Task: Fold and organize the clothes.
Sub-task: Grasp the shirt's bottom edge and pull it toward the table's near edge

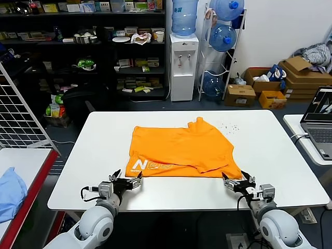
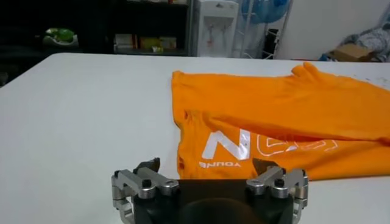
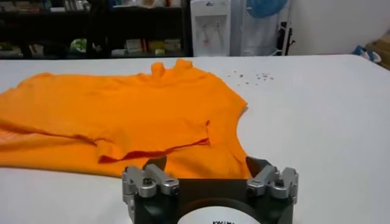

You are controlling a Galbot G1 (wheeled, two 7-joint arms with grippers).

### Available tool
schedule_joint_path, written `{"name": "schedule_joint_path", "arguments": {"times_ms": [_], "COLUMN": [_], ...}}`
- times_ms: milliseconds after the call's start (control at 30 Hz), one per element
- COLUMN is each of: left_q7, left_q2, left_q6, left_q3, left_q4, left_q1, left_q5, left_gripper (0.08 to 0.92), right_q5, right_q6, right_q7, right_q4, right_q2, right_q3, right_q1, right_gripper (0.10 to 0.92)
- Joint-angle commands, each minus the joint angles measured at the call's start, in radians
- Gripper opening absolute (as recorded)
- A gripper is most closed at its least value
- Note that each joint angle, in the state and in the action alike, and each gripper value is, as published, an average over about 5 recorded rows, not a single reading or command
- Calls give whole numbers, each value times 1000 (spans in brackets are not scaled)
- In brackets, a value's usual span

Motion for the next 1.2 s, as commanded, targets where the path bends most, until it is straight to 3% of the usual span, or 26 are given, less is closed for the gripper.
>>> {"name": "schedule_joint_path", "arguments": {"times_ms": [33, 700, 900, 1200], "left_q7": [2, -7, -28, -61], "left_q2": [-10, -8, 34, 133], "left_q6": [-2, -27, -22, -2], "left_q3": [11, 18, -2, -72], "left_q4": [22, 11, -58, -180], "left_q1": [-14, -12, 29, 131], "left_q5": [6, 54, 36, -25], "left_gripper": [831, 251, 103, 92], "right_q5": [5, -3, 22, 84], "right_q6": [-7, 3, 2, -15], "right_q7": [-7, 10, 34, 72], "right_q4": [-12, 20, 105, 222], "right_q2": [2, -5, -30, -52], "right_q3": [3, 10, 35, 123], "right_q1": [-2, -20, -70, -205], "right_gripper": [712, 151, 122, 122]}}
